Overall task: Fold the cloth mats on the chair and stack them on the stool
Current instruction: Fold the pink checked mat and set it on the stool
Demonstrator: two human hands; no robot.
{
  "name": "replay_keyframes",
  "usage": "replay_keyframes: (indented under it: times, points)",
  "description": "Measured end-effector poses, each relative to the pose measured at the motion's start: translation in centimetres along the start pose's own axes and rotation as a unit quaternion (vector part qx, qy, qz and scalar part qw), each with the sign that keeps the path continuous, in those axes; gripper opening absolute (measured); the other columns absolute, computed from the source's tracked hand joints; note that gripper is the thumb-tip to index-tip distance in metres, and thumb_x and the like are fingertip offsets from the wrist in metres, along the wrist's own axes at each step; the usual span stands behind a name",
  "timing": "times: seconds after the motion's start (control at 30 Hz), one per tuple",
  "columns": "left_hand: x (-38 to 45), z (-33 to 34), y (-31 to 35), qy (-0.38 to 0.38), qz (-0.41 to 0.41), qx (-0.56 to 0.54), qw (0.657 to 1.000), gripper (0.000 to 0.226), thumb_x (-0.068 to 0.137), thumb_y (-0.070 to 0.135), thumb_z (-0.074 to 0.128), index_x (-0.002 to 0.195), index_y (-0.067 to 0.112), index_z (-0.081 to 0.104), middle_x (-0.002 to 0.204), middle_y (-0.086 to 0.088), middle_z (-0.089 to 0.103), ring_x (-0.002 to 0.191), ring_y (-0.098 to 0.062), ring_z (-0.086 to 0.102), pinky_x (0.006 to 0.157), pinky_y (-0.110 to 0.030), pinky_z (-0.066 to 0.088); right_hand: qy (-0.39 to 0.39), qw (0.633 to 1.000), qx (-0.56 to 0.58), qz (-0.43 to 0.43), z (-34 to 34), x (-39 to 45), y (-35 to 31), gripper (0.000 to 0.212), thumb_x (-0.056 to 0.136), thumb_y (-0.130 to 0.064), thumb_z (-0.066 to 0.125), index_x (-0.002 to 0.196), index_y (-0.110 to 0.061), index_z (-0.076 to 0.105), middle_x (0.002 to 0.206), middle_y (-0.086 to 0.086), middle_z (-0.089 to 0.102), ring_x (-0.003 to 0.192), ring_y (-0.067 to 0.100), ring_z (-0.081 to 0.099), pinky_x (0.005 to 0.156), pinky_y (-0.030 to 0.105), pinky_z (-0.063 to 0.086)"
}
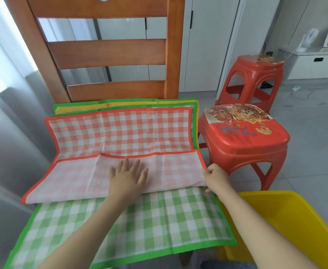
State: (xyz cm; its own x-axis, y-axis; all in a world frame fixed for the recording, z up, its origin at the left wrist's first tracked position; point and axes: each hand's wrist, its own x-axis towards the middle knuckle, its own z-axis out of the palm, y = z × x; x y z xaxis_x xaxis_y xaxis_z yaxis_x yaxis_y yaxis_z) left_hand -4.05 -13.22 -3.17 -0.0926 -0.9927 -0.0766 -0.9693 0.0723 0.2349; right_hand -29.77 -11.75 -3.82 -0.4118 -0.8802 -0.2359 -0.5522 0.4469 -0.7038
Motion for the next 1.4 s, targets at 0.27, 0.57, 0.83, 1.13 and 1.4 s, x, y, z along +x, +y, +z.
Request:
replay_keyframes:
  times: [0.27, 0.57, 0.83, 1.13, 1.4]
  points:
    - [-2.3, 1.5, -1.0, -0.048, -0.033, 0.047, 0.997, 0.073, 0.086, 0.071, 0.008, 0.148, 0.038, -0.012, 0.158, -0.010, -0.018, 0.144, -0.034, -0.020, 0.112, -0.061, -0.012, 0.054, 0.996, 0.055, -0.035, -0.1, -0.6, 0.3, 0.017, 0.092, -0.015, 0.054, 0.077, -0.008, 0.048, 0.066, -0.002, 0.047, 0.073, 0.022, 0.048, 0.064, 0.030, 0.034]
    - [-2.2, 1.5, -0.8, -0.035, -0.066, 0.034, 0.997, 0.072, 0.087, 0.071, 0.009, 0.149, 0.038, -0.008, 0.159, -0.009, -0.015, 0.144, -0.033, -0.018, 0.112, -0.061, -0.012, 0.115, 0.991, 0.037, -0.053, 0.6, -0.4, -0.2, 0.024, 0.091, -0.018, 0.057, 0.071, -0.011, 0.047, 0.081, 0.008, 0.055, 0.082, 0.026, 0.049, 0.066, 0.029, 0.030]
    - [-2.1, 1.2, -1.2, -0.008, -0.044, 0.061, 0.997, 0.073, 0.087, 0.070, 0.009, 0.150, 0.036, 0.000, 0.160, -0.010, -0.006, 0.147, -0.031, -0.010, 0.114, -0.057, -0.009, 0.054, 0.997, -0.023, -0.046, 0.6, 0.0, 0.3, 0.025, 0.096, -0.029, 0.046, 0.086, -0.006, 0.051, 0.083, 0.010, 0.056, 0.085, 0.031, 0.053, 0.065, 0.031, 0.032]
    - [-1.5, 1.2, -1.3, -0.015, -0.067, 0.042, 0.997, 0.073, 0.086, 0.073, 0.012, 0.150, 0.038, 0.001, 0.160, -0.007, -0.007, 0.146, -0.032, -0.011, 0.114, -0.057, -0.011, 0.070, 0.997, -0.007, -0.039, 1.2, 0.0, -0.1, 0.027, 0.097, -0.030, 0.044, 0.084, -0.006, 0.046, 0.066, -0.001, 0.047, 0.069, 0.025, 0.049, 0.059, 0.030, 0.034]
    - [-1.5, 1.3, -1.5, -0.015, -0.059, 0.048, 0.997, 0.075, 0.086, 0.073, 0.010, 0.150, 0.036, -0.004, 0.160, -0.008, -0.011, 0.146, -0.033, -0.013, 0.114, -0.058, -0.011, 0.086, 0.994, -0.052, -0.043, 1.3, 0.1, 0.2, 0.026, 0.096, -0.034, 0.045, 0.085, -0.010, 0.045, 0.073, 0.004, 0.055, 0.073, 0.029, 0.056, 0.062, 0.035, 0.044]
